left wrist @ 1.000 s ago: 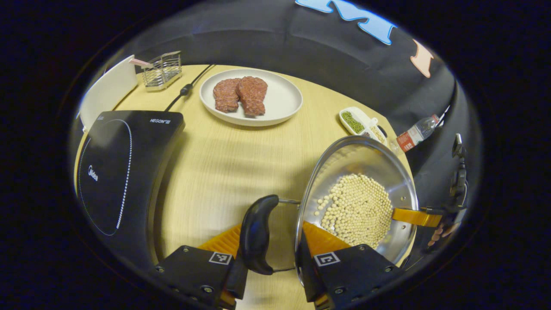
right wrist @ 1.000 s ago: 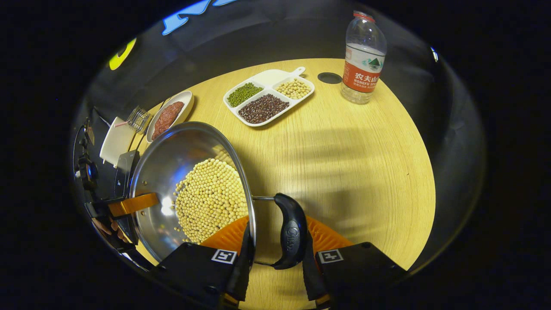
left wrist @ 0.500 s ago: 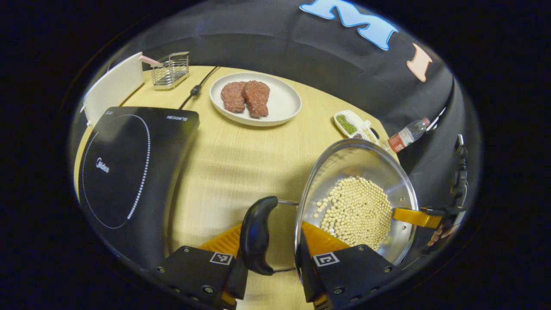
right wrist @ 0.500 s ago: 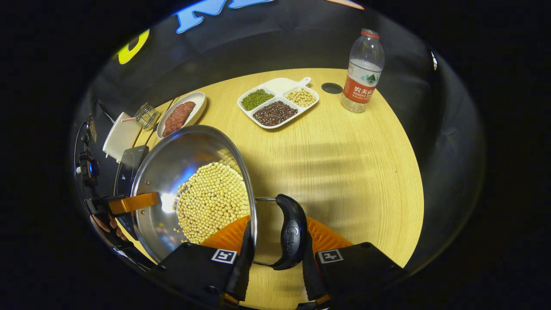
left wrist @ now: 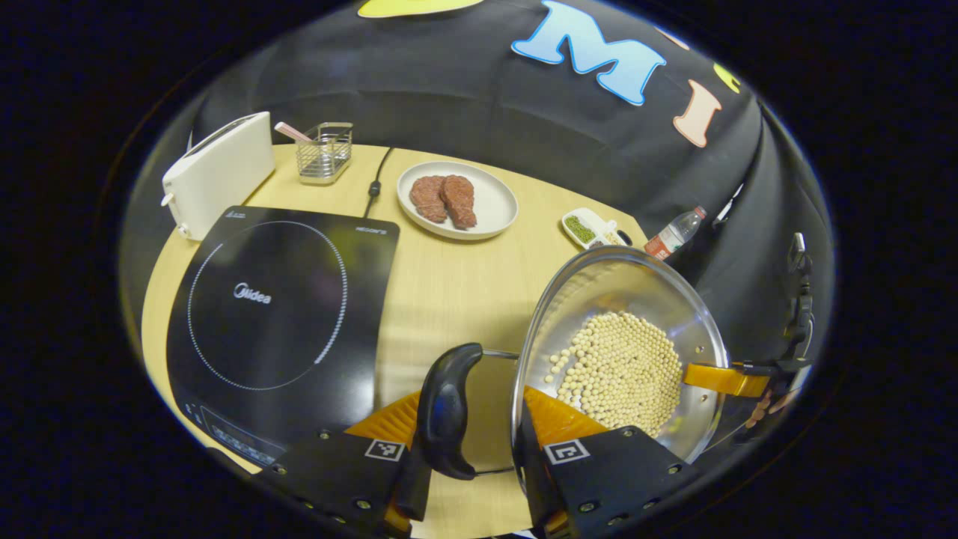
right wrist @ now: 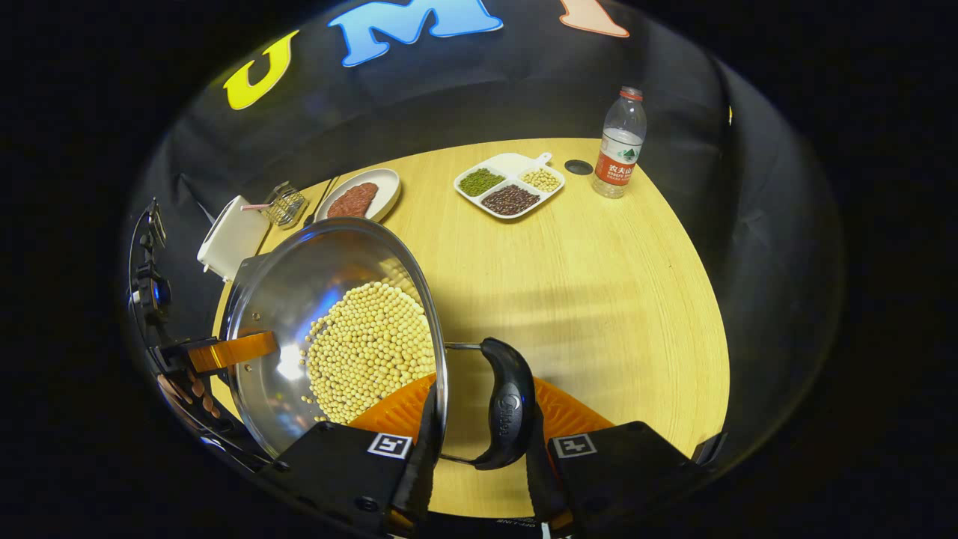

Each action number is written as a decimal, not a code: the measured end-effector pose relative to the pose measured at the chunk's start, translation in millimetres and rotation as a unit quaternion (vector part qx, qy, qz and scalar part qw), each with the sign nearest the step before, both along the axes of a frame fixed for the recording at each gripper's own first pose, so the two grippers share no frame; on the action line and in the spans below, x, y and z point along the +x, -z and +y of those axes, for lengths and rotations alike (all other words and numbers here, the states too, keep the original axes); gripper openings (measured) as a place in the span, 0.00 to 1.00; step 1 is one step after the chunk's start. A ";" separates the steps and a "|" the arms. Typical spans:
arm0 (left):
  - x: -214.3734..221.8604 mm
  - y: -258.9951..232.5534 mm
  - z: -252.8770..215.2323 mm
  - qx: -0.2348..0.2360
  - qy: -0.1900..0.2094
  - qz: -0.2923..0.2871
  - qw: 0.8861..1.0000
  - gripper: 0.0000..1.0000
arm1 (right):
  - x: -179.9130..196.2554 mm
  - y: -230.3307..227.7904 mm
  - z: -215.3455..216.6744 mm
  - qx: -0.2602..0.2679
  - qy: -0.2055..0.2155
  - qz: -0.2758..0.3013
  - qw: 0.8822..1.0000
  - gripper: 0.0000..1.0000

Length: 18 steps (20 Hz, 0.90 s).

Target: First push the handle of the pot to place it horizontally, then grasp the pot with both hands and set it on the induction cooktop.

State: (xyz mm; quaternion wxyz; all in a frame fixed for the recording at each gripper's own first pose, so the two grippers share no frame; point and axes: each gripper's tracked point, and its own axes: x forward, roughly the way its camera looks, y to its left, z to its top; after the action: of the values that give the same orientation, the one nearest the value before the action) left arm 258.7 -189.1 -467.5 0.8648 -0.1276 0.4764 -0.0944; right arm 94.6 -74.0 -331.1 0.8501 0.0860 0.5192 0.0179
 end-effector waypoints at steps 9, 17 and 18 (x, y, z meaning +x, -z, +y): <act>-1.1 -0.8 -3.3 0.013 -0.043 -0.005 0.999 0.56 | -17.0 -10.7 122.5 0.015 -0.043 -0.010 0.999 0.51; -8.1 -6.0 0.4 0.025 -0.087 -0.004 0.996 0.56 | 11.6 -5.6 208.5 0.029 -0.075 -0.006 0.997 0.51; -8.7 -5.9 0.6 0.026 -0.091 -0.003 0.995 0.56 | 17.1 -4.5 217.4 0.030 -0.078 -0.008 0.996 0.51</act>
State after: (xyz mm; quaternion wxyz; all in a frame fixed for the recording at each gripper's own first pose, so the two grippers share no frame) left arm 250.0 -188.5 -461.6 0.8745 -0.1474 0.4621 -0.0032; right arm 111.8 143.4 -326.6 0.8472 0.0710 0.5169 0.1003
